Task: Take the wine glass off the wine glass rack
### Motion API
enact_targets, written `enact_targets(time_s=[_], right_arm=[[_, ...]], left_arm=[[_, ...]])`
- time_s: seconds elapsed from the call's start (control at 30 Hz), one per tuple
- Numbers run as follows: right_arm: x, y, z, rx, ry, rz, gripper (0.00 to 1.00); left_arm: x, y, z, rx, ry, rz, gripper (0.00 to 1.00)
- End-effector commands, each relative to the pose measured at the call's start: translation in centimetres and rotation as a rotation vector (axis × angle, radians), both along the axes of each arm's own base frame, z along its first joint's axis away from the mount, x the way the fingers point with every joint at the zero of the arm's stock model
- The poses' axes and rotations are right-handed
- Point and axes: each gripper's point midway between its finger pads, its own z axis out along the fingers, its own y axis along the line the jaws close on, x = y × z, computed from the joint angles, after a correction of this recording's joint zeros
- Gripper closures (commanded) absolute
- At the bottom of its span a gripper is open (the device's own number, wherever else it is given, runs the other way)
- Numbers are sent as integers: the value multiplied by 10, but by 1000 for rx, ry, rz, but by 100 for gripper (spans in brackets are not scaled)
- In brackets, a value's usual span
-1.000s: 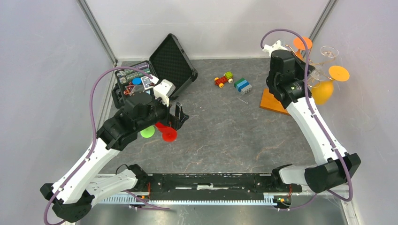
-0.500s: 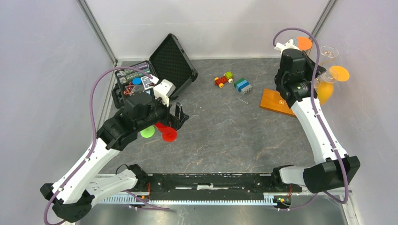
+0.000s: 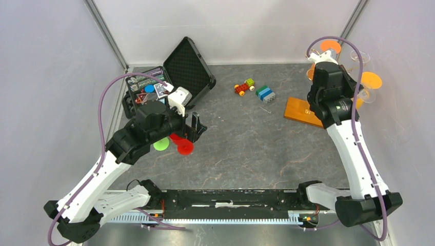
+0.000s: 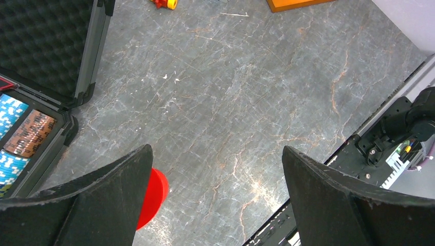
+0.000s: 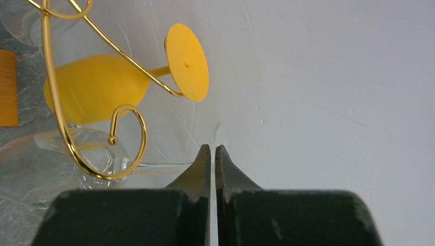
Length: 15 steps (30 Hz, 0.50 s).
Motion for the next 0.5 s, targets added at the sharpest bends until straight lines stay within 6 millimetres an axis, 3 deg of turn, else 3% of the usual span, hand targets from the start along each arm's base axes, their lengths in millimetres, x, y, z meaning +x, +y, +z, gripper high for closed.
enact_targets(time_s=[0.0, 0.13, 0.3, 0.47], right_arm=[[-17, 0, 2, 54, -53, 24, 100], [-20, 15, -5, 100, -46, 118, 100], [-26, 51, -17, 136, 19, 253, 100], [-34, 68, -29, 210, 16, 363, 100]], left_arm=[[-1, -5, 15, -30, -60, -39, 0], [-1, -8, 18, -41, -65, -53, 0], [-10, -25, 26, -89, -64, -156, 0], [-16, -35, 34, -132, -65, -211, 0]])
